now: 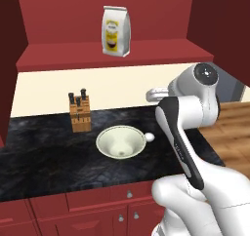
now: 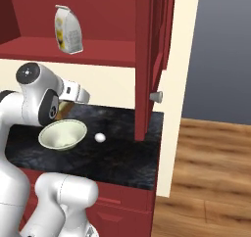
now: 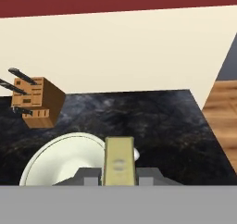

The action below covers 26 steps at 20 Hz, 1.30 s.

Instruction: Pick the egg and butter from the fridge and place them by the bowl for mixing.

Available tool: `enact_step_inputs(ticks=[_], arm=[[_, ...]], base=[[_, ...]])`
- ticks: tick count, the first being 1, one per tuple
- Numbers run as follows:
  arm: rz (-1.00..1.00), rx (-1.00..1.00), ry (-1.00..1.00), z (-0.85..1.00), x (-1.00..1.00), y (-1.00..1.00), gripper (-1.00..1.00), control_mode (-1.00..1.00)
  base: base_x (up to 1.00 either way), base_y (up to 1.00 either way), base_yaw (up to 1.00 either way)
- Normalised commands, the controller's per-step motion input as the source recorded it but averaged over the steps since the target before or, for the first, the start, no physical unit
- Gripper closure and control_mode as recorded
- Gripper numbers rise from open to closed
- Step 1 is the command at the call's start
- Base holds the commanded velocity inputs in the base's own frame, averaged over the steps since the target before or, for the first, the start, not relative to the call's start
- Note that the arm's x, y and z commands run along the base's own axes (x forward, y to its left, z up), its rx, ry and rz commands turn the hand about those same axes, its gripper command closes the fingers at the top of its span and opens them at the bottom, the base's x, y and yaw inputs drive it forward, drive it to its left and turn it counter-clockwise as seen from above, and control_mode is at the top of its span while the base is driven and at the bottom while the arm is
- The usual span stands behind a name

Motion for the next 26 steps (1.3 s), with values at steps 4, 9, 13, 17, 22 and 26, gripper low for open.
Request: enact_step_inputs(ticks=[4, 9, 13, 17, 22, 26], arm=[[-0.06, 0.0, 0.02, -0.08, -0.02, -0.03, 1.0, -1.0], [-0.2, 0.0, 0.05, -0.13, 0.0, -0.04, 1.0, -1.0], [-0.23, 0.0, 0.0, -0.21, -0.03, -0.13, 1.0, -1.0], [-0.23, 0.05, 0.03, -0.31, -0.04, -0.19, 1.0, -1.0], [-0.18, 0.04, 0.23, -0.32, 0.08, -0.08, 1.0, -1.0], [-0.1, 0.04, 0.31, -0.36, 0.19, -0.18, 1.0, -1.0]], base=[[0.0, 0.0, 0.0], [0.0, 0.0, 0.0], [0.0, 0.0, 0.0], [0.0, 0.0, 0.0], [0.0, 0.0, 0.0], [0.0, 0.0, 0.0]])
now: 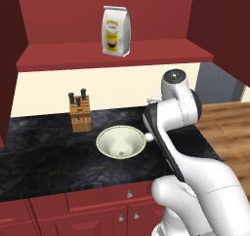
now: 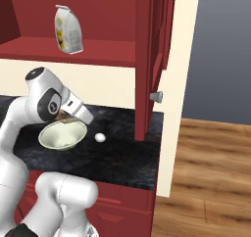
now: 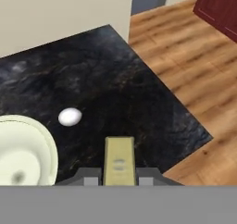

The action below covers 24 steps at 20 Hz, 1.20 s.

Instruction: Pick the egg and butter from the fridge and place them by the bowl for mixing.

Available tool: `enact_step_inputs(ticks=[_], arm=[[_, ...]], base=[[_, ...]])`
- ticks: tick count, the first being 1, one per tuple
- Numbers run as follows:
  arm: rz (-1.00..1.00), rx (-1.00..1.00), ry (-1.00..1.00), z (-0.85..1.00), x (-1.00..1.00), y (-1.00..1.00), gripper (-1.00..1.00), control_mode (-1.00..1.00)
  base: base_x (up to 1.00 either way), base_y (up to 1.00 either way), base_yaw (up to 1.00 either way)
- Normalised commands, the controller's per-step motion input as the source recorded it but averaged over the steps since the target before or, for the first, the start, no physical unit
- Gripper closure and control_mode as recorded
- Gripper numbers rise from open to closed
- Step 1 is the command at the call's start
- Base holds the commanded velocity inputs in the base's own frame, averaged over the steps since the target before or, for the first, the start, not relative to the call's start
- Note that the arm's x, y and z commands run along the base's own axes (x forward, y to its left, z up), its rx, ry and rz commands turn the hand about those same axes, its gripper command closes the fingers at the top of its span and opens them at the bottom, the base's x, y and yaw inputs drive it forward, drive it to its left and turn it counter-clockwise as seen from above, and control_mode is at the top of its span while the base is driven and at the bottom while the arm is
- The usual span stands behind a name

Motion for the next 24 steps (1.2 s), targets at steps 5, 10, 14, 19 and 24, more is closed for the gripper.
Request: enact_step_inputs(ticks=[5, 10, 14, 19, 24], arm=[[-0.03, 0.03, 0.02, -0.63, 0.28, -0.1, 1.0, -1.0], [-0.03, 0.14, 0.0, -0.64, 0.26, -0.13, 1.0, -1.0], [-0.02, 0.14, 0.06, -0.6, 0.23, -0.2, 1.0, -1.0], [-0.03, 0.08, 0.0, -0.54, 0.05, -0.08, 1.0, -1.0], [-0.1, 0.01, -0.01, -0.37, 0.0, 0.0, 1.0, -1.0]], base=[[0.0, 0.0, 0.0], [0.0, 0.0, 0.0], [0.0, 0.0, 0.0], [0.0, 0.0, 0.0], [0.0, 0.0, 0.0]])
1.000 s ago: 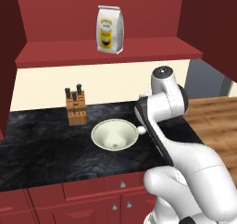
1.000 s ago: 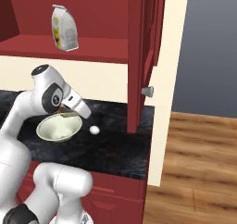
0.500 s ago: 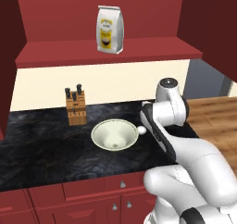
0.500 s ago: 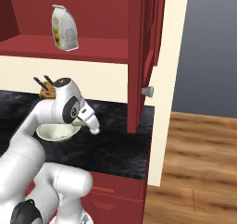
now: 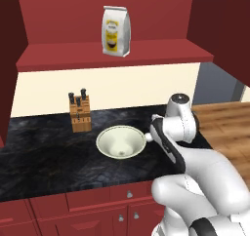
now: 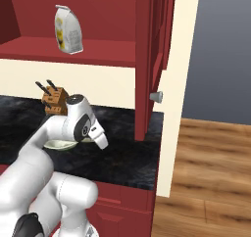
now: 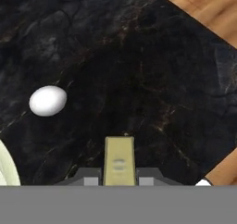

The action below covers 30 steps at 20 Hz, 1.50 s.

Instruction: Pick the egg and butter from the fridge and place them by the bowl for mixing.

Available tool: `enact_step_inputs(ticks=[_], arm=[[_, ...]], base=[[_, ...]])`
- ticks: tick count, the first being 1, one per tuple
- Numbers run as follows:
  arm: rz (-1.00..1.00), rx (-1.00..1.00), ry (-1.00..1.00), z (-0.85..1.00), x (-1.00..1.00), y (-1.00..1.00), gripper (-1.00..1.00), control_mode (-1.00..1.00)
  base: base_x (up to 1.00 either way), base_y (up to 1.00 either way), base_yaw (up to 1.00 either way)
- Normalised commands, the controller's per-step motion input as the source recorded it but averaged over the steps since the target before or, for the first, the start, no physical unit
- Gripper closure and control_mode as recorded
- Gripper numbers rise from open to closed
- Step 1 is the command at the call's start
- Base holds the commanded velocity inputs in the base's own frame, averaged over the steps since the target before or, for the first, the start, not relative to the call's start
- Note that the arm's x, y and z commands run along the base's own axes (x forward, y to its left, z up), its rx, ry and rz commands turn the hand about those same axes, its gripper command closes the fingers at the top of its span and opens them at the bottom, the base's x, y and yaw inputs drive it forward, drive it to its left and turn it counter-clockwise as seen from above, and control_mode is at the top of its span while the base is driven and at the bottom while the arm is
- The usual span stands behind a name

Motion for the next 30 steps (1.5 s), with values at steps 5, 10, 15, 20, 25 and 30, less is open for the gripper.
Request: enact_step_inputs(ticks=[5, 10, 15, 20, 25, 30], arm=[[-0.1, 0.01, 0.01, -0.54, 0.06, -0.01, 1.0, -1.0], [-0.01, 0.05, 0.0, -0.5, 0.19, 0.01, 1.0, -1.0], [-0.02, 0.05, 0.01, -0.41, 0.22, 0.03, 1.0, -1.0], [-0.06, 0.03, 0.0, -0.4, 0.16, 0.09, 1.0, -1.0], [-0.05, 0.02, 0.03, -0.37, 0.18, 0.07, 1.0, -1.0], [-0.05, 0.05, 0.01, -0.29, 0.19, 0.03, 1.0, -1.0]], base=[[0.0, 0.0, 0.0], [0.0, 0.0, 0.0], [0.0, 0.0, 0.0], [0.0, 0.0, 0.0], [0.0, 0.0, 0.0], [0.0, 0.0, 0.0]])
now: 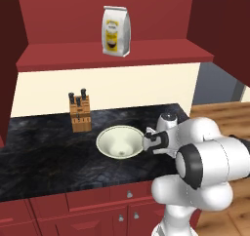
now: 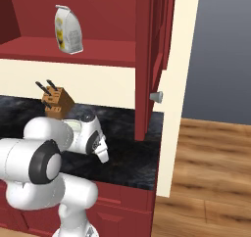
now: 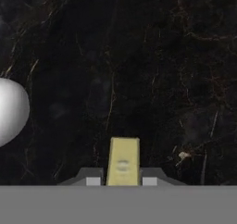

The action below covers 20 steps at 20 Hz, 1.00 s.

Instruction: Pick the egg and butter from the fridge and place them by the bowl for mixing.

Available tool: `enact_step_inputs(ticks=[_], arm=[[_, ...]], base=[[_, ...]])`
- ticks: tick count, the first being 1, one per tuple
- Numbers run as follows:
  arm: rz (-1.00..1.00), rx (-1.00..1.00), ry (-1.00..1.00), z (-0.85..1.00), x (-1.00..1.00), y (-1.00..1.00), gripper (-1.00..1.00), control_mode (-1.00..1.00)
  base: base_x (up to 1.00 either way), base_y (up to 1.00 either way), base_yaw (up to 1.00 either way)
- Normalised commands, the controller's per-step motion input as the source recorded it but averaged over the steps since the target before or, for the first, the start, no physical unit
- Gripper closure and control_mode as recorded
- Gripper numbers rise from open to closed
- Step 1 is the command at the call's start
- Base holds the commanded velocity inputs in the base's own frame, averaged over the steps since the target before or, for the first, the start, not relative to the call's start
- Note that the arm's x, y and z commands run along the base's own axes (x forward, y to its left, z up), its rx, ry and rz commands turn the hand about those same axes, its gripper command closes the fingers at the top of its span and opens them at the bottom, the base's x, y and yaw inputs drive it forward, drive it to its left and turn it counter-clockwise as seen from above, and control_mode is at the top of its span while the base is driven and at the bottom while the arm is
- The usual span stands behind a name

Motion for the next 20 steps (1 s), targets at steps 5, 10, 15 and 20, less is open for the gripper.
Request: enact_step_inputs(ticks=[5, 10, 15, 20], arm=[[-0.05, 0.06, 0.03, -0.18, 0.15, 0.06, 1.0, -1.0], [-0.03, 0.0, 0.0, -0.13, 0.01, 0.05, -1.0, -1.0], [-0.03, 0.01, 0.0, 0.04, -0.03, 0.0, -1.0, -1.0], [-0.04, 0.03, 0.0, 0.14, -0.05, 0.0, -1.0, -1.0]], base=[[0.0, 0.0, 0.0], [0.0, 0.0, 0.0], [0.0, 0.0, 0.0], [0.0, 0.0, 0.0]])
